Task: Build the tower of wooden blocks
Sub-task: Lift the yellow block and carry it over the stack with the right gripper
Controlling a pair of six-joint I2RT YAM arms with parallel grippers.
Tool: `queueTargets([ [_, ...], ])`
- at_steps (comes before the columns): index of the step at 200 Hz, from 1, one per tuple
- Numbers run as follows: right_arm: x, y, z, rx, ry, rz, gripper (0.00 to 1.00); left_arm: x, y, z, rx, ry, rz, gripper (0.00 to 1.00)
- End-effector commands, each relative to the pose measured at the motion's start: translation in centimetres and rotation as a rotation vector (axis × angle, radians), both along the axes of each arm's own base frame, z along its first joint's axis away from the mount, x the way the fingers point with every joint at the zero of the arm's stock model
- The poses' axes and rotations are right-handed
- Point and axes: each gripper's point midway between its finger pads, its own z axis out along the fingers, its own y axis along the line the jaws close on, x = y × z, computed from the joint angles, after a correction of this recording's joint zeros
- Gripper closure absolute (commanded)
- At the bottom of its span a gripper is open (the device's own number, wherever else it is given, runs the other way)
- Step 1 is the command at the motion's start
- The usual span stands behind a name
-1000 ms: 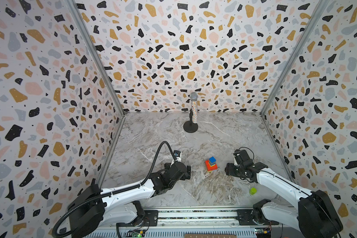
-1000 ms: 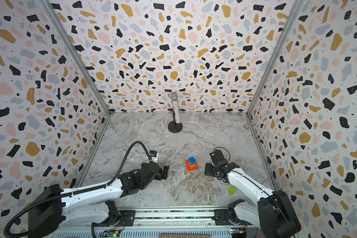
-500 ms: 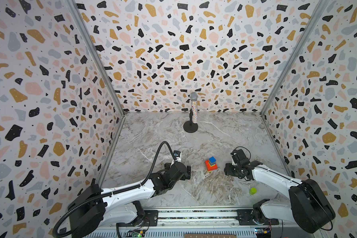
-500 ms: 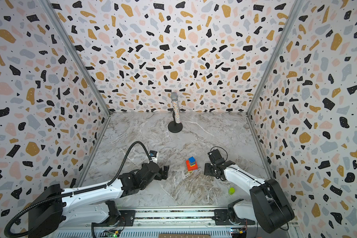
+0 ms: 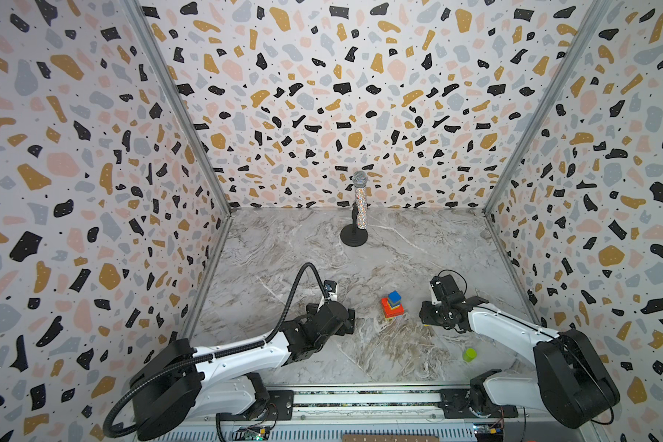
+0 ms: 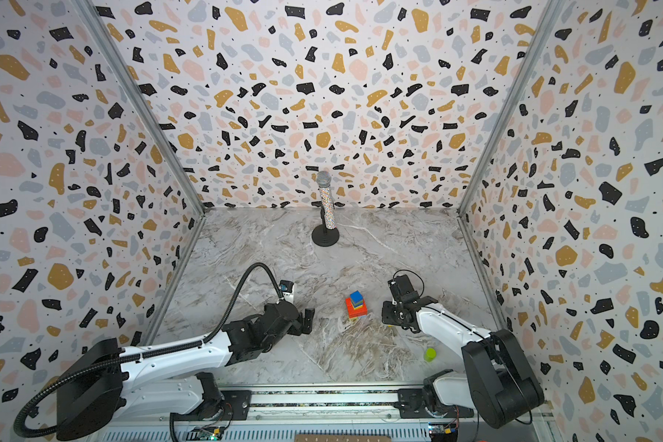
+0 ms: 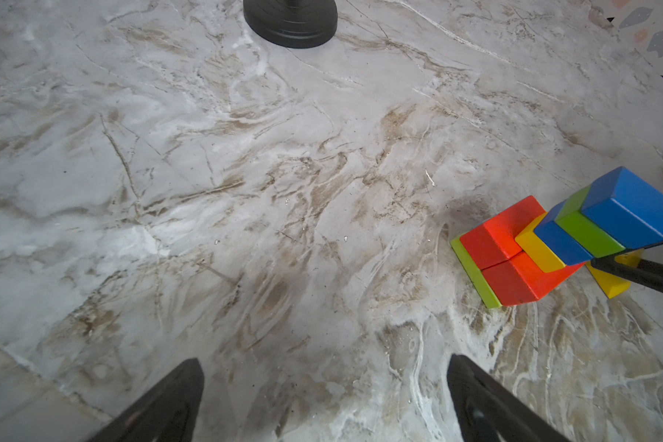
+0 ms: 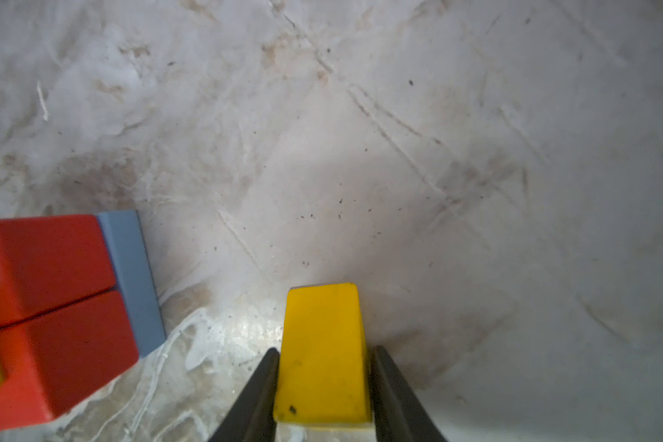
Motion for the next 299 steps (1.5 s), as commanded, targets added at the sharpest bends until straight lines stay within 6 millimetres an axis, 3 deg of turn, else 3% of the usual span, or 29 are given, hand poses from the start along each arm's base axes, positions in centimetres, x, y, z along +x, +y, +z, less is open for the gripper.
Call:
queueTargets([
  [1, 0.8, 0.4, 1.6, 0.011, -0.033, 0.016, 0.61, 0.4, -0.8, 1.5, -0.04, -0.027, 0.001, 0.0],
  [101, 1.6, 0.6, 4.0, -0.01, -0.042, 0.046, 0.7, 0.5, -0.7, 2.0, -0.036, -0.043, 0.0, 0.0],
  [179, 2.8, 1.4, 9.6, -0.018, -0.086, 0.123, 0.71, 0.8, -0.3, 2.5, -0.011, -0.064, 0.009, 0.0],
  [251, 3.5, 5.1, 17.1, -0.028, -0.159, 0.302, 0.73, 1.8, 0.8, 4.8, -0.05, -0.101, 0.042, 0.0],
  [299, 3.3, 8.1, 18.8, -0.043, -0.186, 0.403, 0.73, 3.3, 1.6, 6.0, -0.088, -0.096, 0.071, 0.0],
])
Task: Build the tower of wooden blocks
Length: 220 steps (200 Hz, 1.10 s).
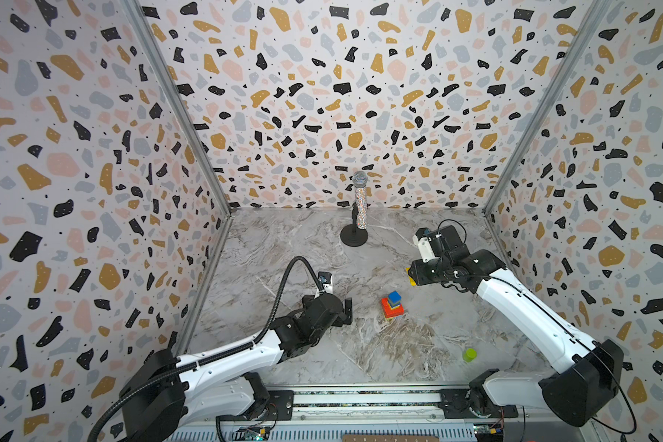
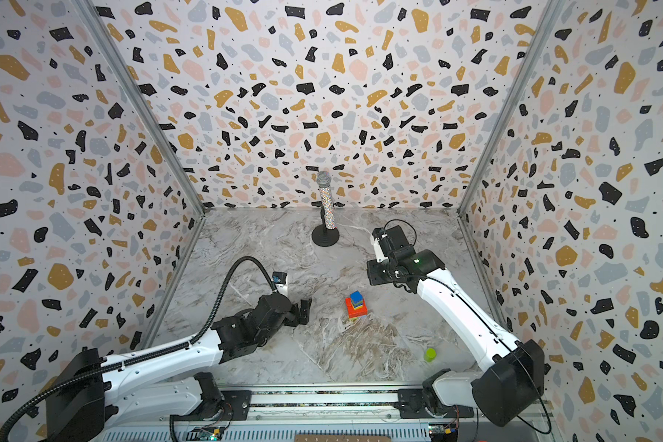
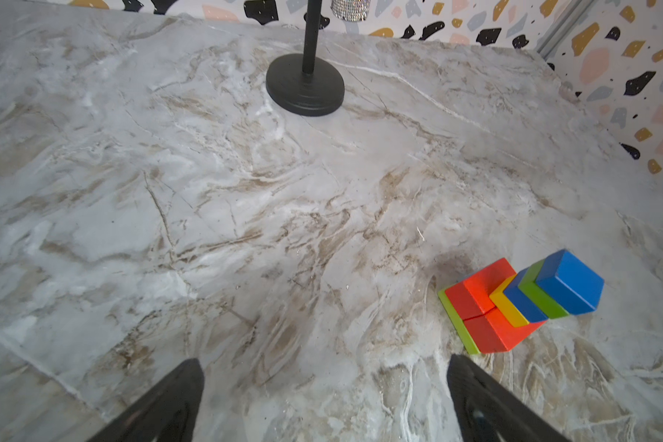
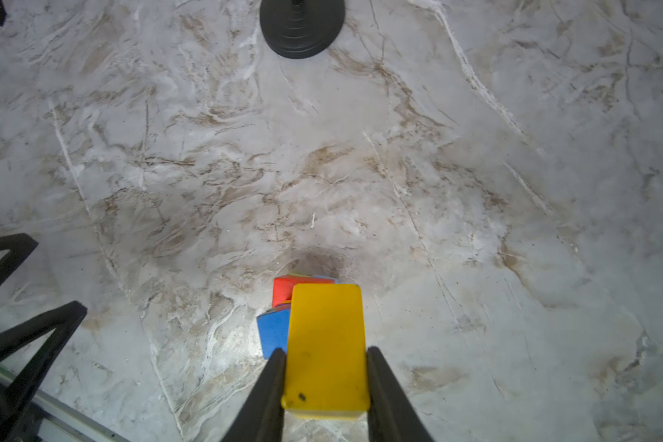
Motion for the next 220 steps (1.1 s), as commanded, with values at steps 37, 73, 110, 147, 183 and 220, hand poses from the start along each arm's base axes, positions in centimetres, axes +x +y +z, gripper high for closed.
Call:
queueTargets([
  [37, -1.3, 2.0, 0.0, -0.057, 0.013, 0.101, 0.73, 1.7, 0.9, 0.8, -0.03, 0.005, 0.019, 0.0],
  [73, -2.4, 3.1, -0.9, -0.086, 0.019, 0.146, 0.74, 1.9, 1.2, 0.0, -0.027, 0.017, 0.026, 0.0],
  [110, -3.0, 3.4, -1.8, -0.107, 0.025, 0.157, 0.74, 2.2, 1.1, -0.9, -0.024, 0.037, 0.024, 0.0],
  [147, -3.0, 3.2, -2.7, -0.129, 0.033, 0.16, 0.75, 2.2, 1.1, -1.3, -0.019, 0.049, 0.024, 0.0],
  [183, -3.0, 3.2, -3.2, -0.15, 0.039, 0.169, 0.75, 2.3, 1.2, -1.7, -0.017, 0.055, 0.026, 0.0],
  [220, -3.0, 3.6, -3.6, -0.151, 0.048, 0.184, 0.76, 2.3, 1.2, -2.2, -0.008, 0.065, 0.027, 0.0],
])
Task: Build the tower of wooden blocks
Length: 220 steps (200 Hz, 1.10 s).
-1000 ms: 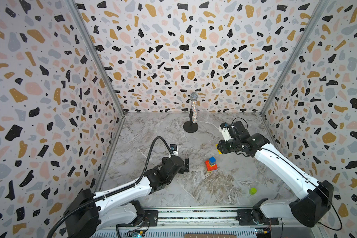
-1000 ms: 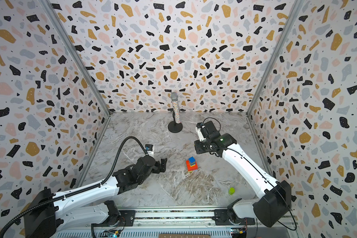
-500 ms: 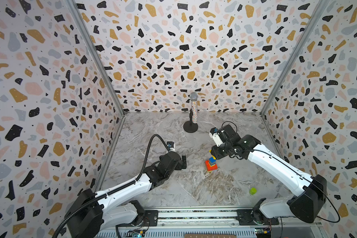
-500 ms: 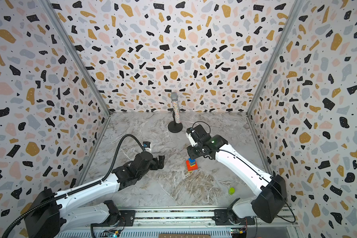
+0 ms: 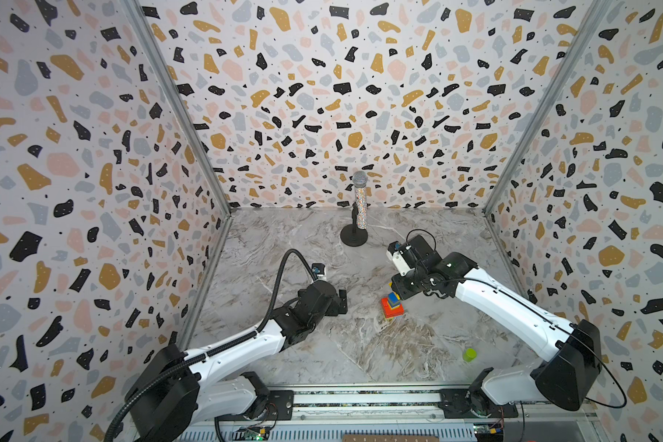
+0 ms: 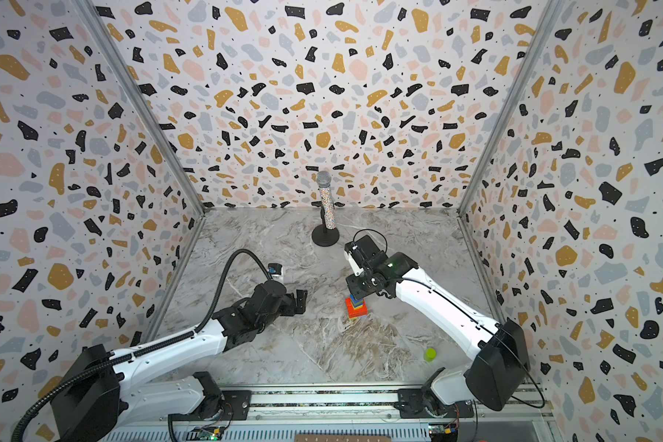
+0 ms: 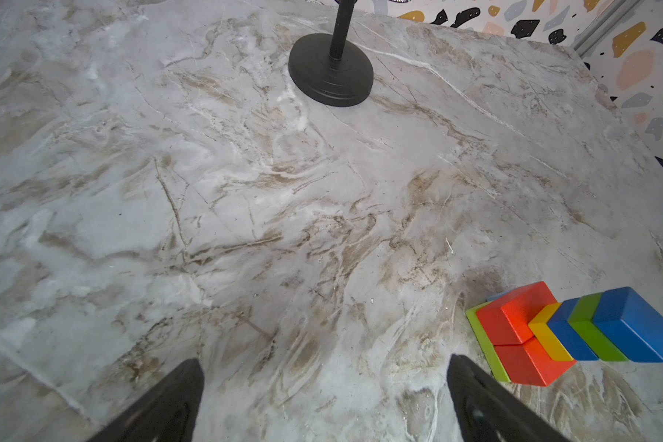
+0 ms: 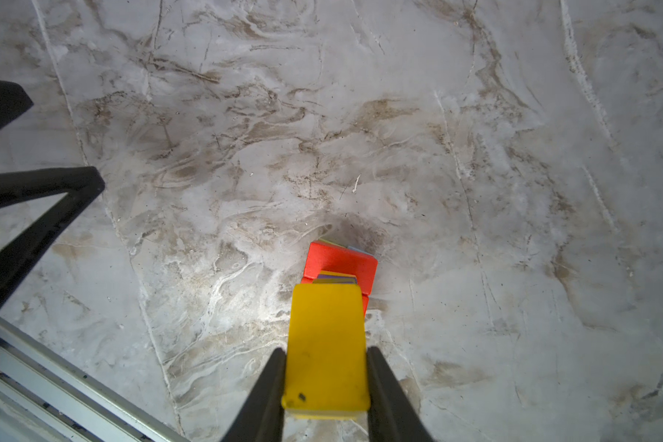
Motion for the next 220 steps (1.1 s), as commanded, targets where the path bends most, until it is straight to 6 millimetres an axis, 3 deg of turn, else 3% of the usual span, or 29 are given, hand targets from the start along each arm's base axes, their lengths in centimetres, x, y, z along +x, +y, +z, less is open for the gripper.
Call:
queueTargets([
  [1, -0.2, 0.0, -0.1, -0.015, -0.003, 0.018, 0.76, 0.3, -0.1, -0.2, -0.005, -0.008, -0.001, 0.0],
  [220, -0.7, 0.1, -2.7, -0.074, 0.04, 0.043, 0.78, 0.7, -0.5, -1.5, 0.014, 0.019, -0.015, 0.0],
])
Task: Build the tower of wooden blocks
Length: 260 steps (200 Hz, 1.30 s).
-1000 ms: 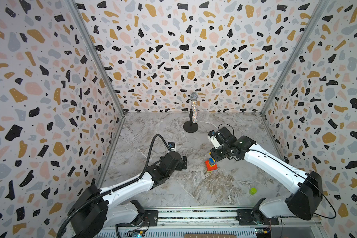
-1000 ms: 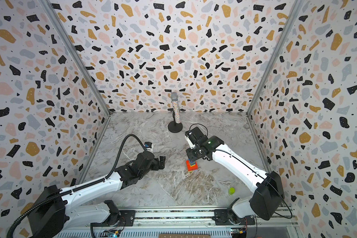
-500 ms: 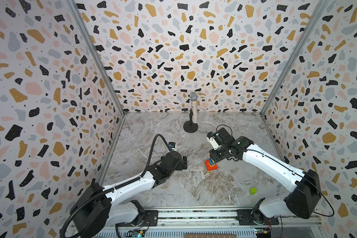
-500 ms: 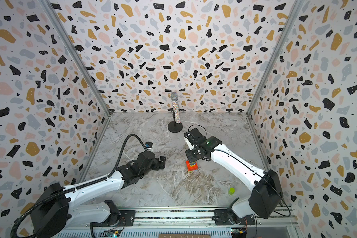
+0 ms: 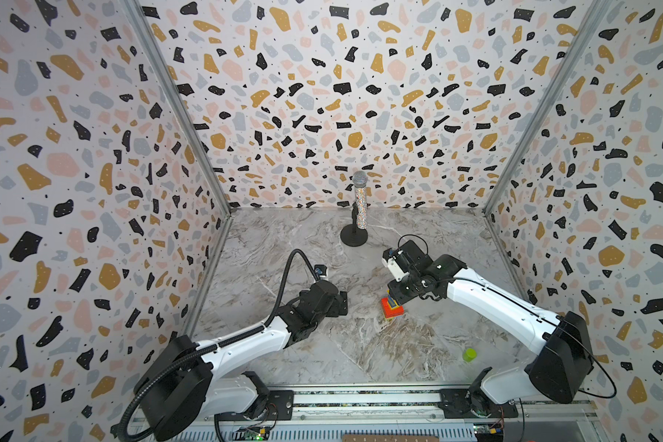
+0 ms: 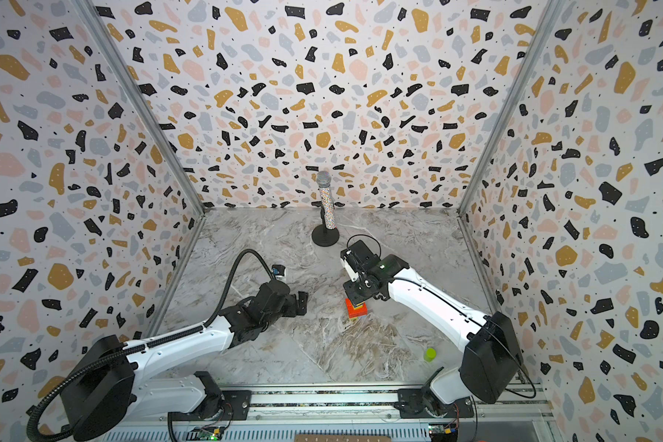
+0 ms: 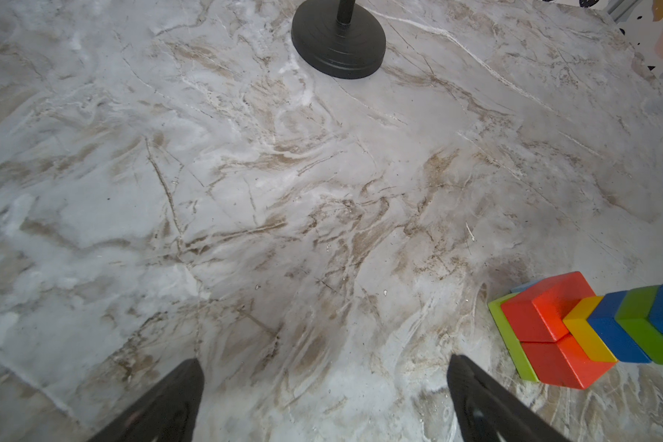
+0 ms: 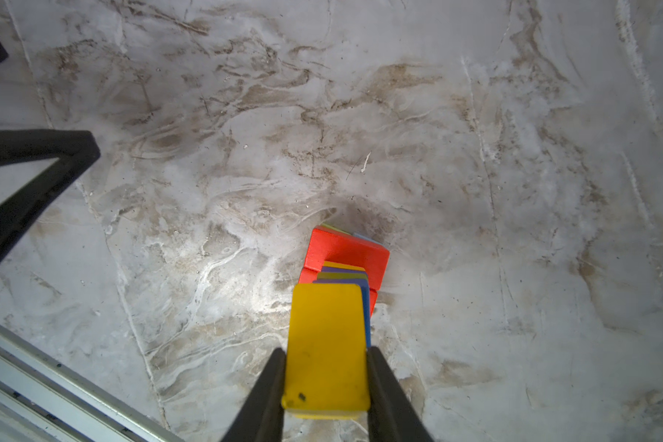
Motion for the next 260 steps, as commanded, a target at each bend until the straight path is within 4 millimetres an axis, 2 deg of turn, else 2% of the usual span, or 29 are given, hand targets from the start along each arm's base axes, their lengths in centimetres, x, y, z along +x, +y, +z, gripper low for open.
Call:
queueTargets([
  [1, -0.12, -0.16, -0.22, -0.022, -0.002, 0.01, 0.78, 0.43, -0.29, 0.38, -0.016, -0.022, -0.005, 0.0],
  [209, 0.38, -0.02, -0.81, -0.043, 0.0, 0.008, 0.78, 0.47, -0.38, 0.0, -0.025, -0.014, -0.007, 0.0],
  [260, 0.77, 0.14, -0.44, -0.042, -0.012, 0.004, 0.79, 0.49, -0.24, 0.08, -0.023, -0.015, -0.006, 0.0],
])
